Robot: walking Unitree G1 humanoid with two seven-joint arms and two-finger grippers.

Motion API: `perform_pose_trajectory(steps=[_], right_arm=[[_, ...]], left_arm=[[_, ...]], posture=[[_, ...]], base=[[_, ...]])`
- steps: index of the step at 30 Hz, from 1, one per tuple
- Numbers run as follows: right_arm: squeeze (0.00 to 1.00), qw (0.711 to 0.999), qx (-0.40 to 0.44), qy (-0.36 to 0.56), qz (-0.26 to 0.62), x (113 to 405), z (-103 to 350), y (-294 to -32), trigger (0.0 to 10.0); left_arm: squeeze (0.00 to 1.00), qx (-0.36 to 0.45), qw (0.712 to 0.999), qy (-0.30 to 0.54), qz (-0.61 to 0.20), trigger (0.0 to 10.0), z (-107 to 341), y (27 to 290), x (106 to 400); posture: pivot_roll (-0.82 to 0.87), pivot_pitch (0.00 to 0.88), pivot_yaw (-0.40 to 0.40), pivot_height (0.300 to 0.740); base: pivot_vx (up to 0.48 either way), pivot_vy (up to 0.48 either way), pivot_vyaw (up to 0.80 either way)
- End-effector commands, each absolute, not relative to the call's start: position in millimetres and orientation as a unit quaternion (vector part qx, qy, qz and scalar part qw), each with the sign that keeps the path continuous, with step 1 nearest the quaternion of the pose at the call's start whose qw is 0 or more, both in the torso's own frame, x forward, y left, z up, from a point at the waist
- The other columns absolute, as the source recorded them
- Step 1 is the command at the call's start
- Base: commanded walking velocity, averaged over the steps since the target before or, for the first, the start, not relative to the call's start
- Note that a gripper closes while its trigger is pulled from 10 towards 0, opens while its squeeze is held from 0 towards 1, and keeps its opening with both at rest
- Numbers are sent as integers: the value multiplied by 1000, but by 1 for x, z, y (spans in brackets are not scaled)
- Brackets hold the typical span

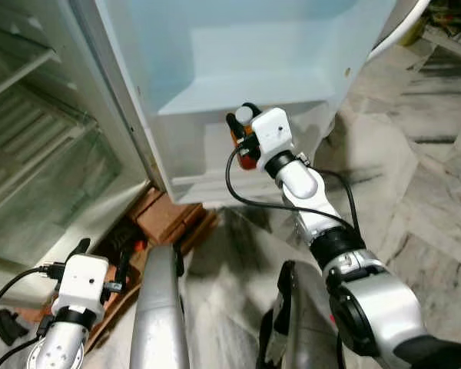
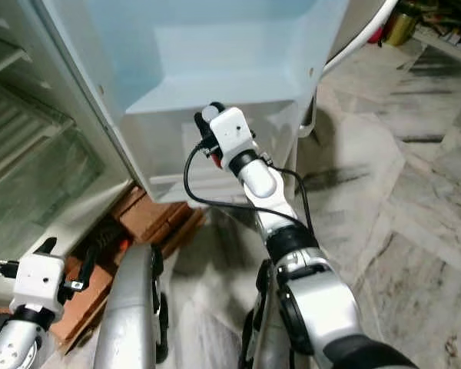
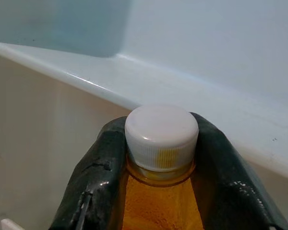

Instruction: Restocking fridge

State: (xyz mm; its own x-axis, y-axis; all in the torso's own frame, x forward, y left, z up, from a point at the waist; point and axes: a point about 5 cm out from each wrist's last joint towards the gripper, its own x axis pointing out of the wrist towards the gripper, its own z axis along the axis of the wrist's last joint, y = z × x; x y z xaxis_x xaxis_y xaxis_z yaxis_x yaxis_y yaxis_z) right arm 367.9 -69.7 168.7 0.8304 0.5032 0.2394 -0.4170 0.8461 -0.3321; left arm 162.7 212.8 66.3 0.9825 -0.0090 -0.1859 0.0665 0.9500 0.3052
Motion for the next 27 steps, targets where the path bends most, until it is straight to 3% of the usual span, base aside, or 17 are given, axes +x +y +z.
perform_pose_trajectory(steps=[1, 10, 16, 27], right_arm=[[0, 950, -126, -211, 191, 378, 199, -85, 10000], [0, 928, -131, -289, 197, 381, 236, -70, 10000], [0, 879, -190, -343, 271, 343, 208, -61, 10000], [0, 879, -104, -371, 280, 314, 249, -53, 10000]], left_arm=[[0, 161, 981, 103, -20, 10000, 65, 215, 159], [0, 163, 979, 118, -22, 10000, 72, 215, 144], [0, 158, 980, 120, -16, 10000, 74, 215, 140], [0, 159, 979, 122, -31, 10000, 73, 215, 151]], posture=[[336, 254, -24, 572], [364, 308, -23, 572], [367, 321, -5, 572], [324, 304, 20, 572]], base=[[0, 0, 0], [0, 0, 0], [0, 0, 0], [0, 0, 0]])
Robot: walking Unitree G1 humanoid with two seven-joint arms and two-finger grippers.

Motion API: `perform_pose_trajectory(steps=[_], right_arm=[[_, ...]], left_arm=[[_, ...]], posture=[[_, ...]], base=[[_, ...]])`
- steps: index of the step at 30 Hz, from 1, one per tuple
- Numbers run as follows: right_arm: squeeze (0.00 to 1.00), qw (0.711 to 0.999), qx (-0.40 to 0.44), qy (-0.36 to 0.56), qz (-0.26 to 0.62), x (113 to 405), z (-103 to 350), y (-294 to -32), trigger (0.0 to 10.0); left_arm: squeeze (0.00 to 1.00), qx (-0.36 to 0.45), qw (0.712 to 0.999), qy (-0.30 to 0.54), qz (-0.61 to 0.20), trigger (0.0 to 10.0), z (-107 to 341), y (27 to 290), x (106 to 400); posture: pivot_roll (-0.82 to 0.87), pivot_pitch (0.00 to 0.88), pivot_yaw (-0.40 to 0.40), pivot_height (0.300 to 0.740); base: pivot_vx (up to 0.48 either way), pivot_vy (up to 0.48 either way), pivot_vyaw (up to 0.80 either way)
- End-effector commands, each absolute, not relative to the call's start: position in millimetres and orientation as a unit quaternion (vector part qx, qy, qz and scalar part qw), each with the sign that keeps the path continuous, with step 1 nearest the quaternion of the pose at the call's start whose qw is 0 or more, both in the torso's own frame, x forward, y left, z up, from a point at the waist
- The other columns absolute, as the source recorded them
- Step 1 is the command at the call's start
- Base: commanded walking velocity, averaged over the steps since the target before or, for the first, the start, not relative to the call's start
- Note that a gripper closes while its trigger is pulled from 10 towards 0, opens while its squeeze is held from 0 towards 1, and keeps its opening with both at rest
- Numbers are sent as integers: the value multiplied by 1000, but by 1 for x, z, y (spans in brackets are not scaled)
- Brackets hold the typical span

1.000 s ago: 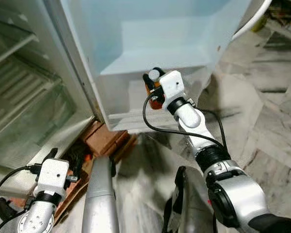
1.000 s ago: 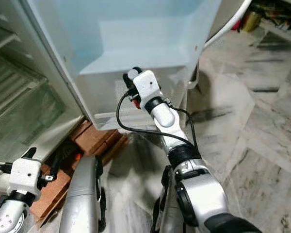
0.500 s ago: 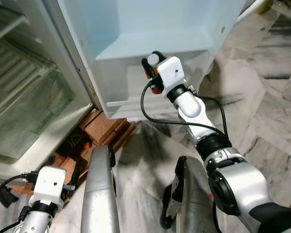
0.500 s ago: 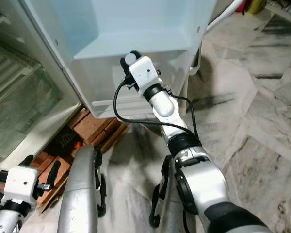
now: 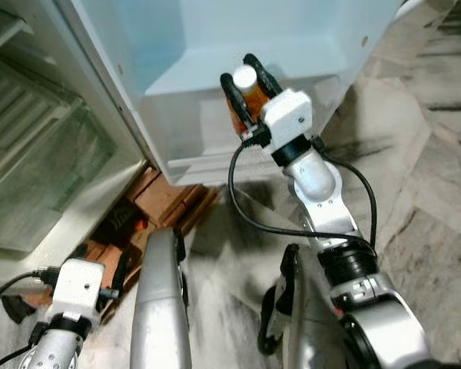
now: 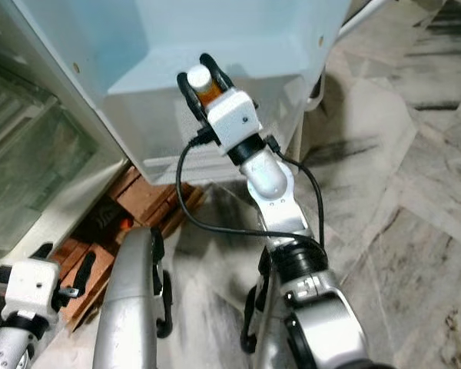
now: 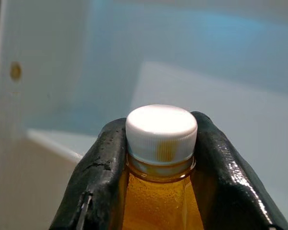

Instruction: Restocking fridge

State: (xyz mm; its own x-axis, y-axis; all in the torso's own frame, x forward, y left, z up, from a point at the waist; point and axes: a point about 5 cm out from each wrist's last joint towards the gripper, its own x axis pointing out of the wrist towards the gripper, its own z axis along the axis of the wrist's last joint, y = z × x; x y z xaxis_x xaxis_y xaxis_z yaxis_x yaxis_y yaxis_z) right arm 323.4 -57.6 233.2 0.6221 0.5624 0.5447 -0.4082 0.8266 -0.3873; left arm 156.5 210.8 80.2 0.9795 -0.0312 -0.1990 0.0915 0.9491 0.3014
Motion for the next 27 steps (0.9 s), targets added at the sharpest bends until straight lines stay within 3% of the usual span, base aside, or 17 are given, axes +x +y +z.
perform_pose_trajectory(steps=[1, 16, 27], right_arm=[[0, 876, -106, -375, 282, 311, 251, -52, 10000], [0, 887, -193, -363, 211, 326, 258, -80, 10000], [0, 888, -307, -293, 177, 356, 202, -99, 10000]], left_arm=[[0, 159, 979, 121, -32, 10000, 73, 215, 152], [0, 164, 979, 116, -35, 10000, 73, 218, 162], [0, 166, 979, 109, -39, 10000, 73, 216, 168]], posture=[[322, 302, 22, 572], [329, 265, 30, 572], [338, 257, 35, 572]], base=[[0, 0, 0], [0, 0, 0], [0, 0, 0]])
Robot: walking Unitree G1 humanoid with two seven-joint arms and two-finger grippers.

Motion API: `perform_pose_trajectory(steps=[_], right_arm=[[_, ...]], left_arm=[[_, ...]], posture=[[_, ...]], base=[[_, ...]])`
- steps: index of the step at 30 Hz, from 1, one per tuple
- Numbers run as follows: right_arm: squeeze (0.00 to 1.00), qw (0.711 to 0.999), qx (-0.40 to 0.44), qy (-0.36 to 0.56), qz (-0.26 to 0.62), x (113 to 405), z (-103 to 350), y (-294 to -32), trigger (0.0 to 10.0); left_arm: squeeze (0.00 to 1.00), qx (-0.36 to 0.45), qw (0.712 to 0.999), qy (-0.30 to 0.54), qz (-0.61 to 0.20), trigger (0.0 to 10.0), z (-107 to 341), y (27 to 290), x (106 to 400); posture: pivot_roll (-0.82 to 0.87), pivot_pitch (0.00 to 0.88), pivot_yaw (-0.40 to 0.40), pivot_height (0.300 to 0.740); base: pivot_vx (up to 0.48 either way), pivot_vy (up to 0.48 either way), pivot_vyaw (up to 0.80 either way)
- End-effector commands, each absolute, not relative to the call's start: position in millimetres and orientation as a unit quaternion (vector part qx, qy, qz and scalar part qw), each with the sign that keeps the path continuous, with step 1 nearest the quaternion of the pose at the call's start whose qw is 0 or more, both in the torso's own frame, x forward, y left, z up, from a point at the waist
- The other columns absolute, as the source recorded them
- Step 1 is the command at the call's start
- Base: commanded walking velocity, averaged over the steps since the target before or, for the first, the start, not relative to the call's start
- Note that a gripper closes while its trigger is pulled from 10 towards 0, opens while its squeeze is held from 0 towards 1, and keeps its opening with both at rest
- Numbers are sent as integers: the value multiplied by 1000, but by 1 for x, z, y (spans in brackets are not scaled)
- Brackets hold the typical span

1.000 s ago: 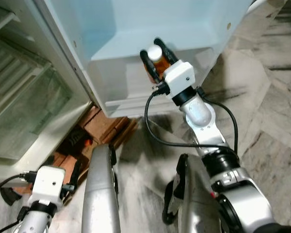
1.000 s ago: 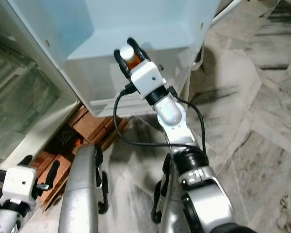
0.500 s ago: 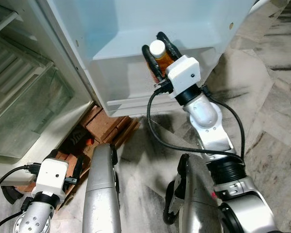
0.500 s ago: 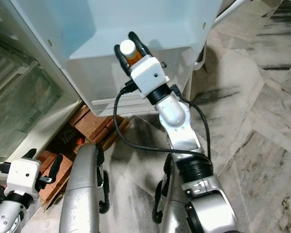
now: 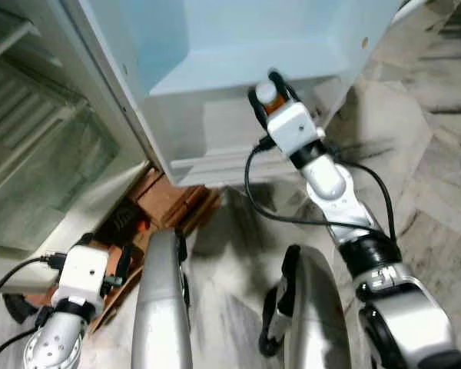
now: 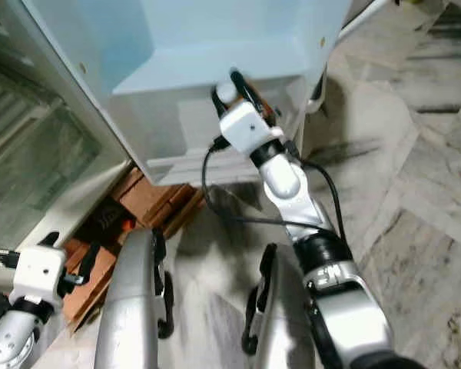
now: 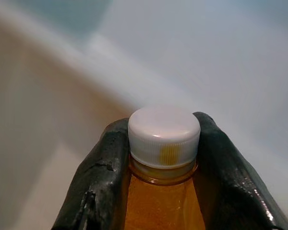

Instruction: Restocking fridge

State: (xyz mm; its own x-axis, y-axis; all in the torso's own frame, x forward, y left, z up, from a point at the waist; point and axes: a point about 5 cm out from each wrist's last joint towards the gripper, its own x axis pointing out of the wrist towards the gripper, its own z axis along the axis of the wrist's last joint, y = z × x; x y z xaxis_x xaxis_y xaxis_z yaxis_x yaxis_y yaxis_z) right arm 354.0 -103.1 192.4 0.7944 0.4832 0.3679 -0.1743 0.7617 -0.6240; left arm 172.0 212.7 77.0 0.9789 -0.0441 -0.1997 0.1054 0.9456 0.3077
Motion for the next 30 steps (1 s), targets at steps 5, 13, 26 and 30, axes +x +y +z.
perform_pose_trajectory(steps=[5, 13, 26, 30], right_arm=[[0, 907, -309, -238, 159, 368, 191, -105, 10000], [0, 964, -210, -116, 113, 384, 161, -114, 10000], [0, 993, -114, -18, 29, 391, 146, -135, 10000], [0, 995, -92, -17, 16, 391, 145, -140, 10000]], left_arm=[[0, 167, 979, 110, -39, 10000, 72, 216, 167], [0, 166, 979, 112, -40, 10000, 69, 214, 165], [0, 173, 977, 119, -37, 10000, 72, 213, 155], [0, 180, 976, 120, -36, 10000, 74, 213, 149]], posture=[[338, 252, 32, 572], [347, 252, 18, 572], [365, 300, 5, 572], [374, 309, 4, 572]], base=[[0, 0, 0], [0, 0, 0], [0, 0, 0], [0, 0, 0]])
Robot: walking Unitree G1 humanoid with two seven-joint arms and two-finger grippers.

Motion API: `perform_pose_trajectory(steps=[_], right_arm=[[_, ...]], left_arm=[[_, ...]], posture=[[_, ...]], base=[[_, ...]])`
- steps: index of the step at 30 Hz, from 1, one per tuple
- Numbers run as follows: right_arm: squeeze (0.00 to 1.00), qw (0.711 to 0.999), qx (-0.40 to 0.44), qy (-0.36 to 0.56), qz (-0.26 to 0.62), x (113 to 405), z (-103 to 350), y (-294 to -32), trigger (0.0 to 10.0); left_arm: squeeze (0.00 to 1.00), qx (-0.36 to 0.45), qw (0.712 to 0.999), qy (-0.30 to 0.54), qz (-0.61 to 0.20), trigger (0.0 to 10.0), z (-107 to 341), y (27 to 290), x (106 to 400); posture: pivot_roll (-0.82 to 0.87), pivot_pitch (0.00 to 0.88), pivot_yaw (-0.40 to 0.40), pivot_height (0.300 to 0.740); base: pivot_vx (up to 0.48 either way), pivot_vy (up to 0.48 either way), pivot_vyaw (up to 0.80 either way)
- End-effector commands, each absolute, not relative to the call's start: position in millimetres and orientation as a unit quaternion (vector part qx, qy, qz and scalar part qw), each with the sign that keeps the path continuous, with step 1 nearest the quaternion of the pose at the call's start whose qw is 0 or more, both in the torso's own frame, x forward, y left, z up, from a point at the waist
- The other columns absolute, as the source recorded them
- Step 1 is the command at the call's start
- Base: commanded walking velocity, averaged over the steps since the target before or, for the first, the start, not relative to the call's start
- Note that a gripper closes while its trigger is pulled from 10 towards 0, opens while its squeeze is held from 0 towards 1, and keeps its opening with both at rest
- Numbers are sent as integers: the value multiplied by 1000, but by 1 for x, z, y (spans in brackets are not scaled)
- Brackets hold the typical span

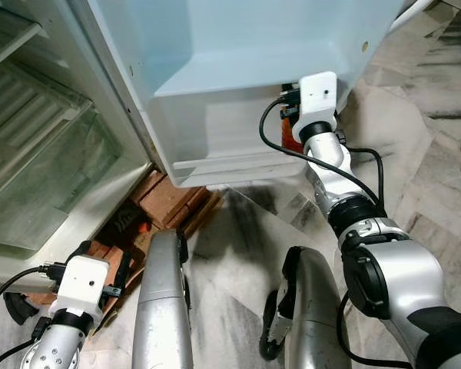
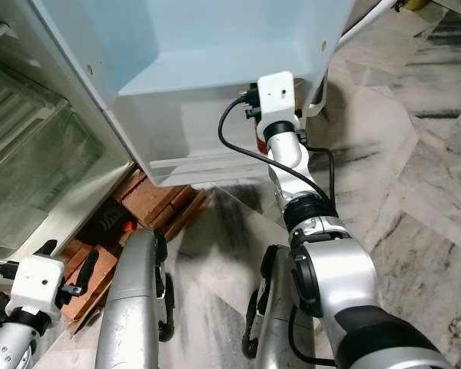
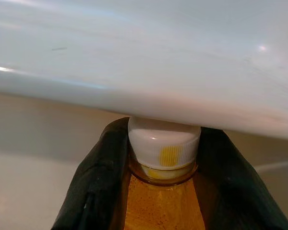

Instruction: Restocking fridge

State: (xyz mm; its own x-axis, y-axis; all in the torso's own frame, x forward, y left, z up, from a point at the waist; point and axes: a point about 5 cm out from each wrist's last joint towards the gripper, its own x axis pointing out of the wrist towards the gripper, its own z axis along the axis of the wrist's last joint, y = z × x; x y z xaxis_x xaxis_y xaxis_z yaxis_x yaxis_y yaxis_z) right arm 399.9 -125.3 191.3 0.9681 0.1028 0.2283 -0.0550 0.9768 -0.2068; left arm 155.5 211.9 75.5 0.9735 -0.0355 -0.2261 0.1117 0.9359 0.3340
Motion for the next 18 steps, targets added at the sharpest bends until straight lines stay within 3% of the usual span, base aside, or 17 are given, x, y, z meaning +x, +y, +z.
perform_pose_trajectory(steps=[1, 5, 12, 18], right_arm=[[0, 995, -95, -29, 15, 391, 147, -140, 10000], [0, 986, -131, -102, 33, 390, 163, -131, 10000], [0, 950, -187, -234, 90, 393, 213, -91, 10000], [0, 935, -200, -259, 134, 393, 228, -74, 10000]], left_arm=[[0, 182, 975, 119, -32, 10000, 75, 213, 147], [0, 204, 972, 115, 2, 10000, 80, 221, 140], [0, 237, 963, 119, 56, 10000, 88, 243, 128], [0, 237, 961, 128, 66, 10000, 92, 243, 115]], posture=[[380, 312, 4, 572], [397, 321, 4, 572], [426, 348, -1, 572], [453, 379, -4, 572]], base=[[0, 0, 0], [0, 0, 0], [0, 0, 0], [0, 0, 0]])
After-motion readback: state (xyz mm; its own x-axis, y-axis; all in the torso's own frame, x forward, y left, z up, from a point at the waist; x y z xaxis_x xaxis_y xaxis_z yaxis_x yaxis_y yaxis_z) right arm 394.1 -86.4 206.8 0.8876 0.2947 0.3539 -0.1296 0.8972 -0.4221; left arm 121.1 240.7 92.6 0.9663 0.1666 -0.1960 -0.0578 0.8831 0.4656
